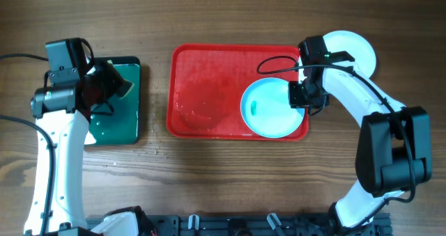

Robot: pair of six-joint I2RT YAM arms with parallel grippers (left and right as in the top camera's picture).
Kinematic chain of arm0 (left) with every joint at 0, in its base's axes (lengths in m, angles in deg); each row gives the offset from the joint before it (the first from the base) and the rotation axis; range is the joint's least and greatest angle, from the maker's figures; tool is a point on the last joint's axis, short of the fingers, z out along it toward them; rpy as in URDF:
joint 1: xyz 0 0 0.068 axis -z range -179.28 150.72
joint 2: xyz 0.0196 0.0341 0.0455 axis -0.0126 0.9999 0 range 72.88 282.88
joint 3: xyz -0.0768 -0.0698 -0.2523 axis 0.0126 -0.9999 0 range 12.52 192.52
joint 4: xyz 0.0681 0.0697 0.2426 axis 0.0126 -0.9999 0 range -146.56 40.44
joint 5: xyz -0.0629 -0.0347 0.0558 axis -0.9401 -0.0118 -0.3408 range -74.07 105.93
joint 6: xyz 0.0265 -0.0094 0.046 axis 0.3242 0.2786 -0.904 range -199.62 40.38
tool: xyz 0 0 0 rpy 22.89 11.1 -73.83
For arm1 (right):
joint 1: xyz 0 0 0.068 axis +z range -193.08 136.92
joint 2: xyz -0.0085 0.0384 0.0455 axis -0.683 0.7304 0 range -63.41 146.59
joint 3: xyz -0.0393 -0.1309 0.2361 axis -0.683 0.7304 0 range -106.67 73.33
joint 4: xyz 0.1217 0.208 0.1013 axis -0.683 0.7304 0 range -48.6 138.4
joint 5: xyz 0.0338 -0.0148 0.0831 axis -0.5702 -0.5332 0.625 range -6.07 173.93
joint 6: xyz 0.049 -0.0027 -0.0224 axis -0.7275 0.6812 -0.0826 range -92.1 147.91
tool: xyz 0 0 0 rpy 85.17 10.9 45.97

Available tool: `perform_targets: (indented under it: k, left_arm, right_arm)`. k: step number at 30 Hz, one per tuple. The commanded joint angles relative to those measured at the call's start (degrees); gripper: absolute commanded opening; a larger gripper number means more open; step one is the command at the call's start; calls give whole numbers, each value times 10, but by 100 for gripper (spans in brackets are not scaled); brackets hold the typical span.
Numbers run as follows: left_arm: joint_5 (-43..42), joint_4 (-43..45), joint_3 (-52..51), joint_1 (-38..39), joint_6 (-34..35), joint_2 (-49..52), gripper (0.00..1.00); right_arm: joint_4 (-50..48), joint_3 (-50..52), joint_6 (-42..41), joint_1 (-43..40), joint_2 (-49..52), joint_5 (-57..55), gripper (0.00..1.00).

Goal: Clean dirty plates on tray and stack at the side
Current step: 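Grasp the last plate rim on the tray with the right gripper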

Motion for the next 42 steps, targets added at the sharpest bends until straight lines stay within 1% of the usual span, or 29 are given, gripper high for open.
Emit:
perform_targets:
  k: [1,5,7,10,13,16,18,21,22,28,34,42]
  left_arm:
    - [-9,3,-2,-3,-4,-6,4]
    - [-9,3,-2,-3,-4,-6,4]
    - [-9,3,-2,-3,-4,-6,4]
    - [-9,3,-2,-3,-4,-6,4]
    - [-9,3,-2,-3,-4,-6,4]
    - [-9,3,-2,-3,-4,-6,4]
    - [-9,3,-2,-3,-4,-6,4]
    - [-9,3,-2,-3,-4,-6,4]
    - [-9,3,-2,-3,-4,-6,4]
    - [-9,4,-2,-3,-4,-6,4]
    - [-9,4,-2,-3,-4,-6,4]
    - [-9,4,-2,-3,-4,-6,5]
  right_arm:
    - [-4,2,-6,1,10,-43,39]
    - [-11,9,-3,1,10,-41,38]
    - [-37,28,-2,1,10,-19,35]
    - [-58,49,-3,1,10,16,34]
    - [-68,53,-3,1,10,25,33]
    - [-68,53,-3,1,10,25,32]
    - [-68,53,-5,1,10,5,32]
    - [-51,42,-38,1,10,-40,32]
    - [-40,33,-44,1,10,-47,30]
    - [5,-11,-48,1,10,-30,32]
    - [5,-9,-32,1,10,29,32]
    - [-10,29,-35,1,10,30,32]
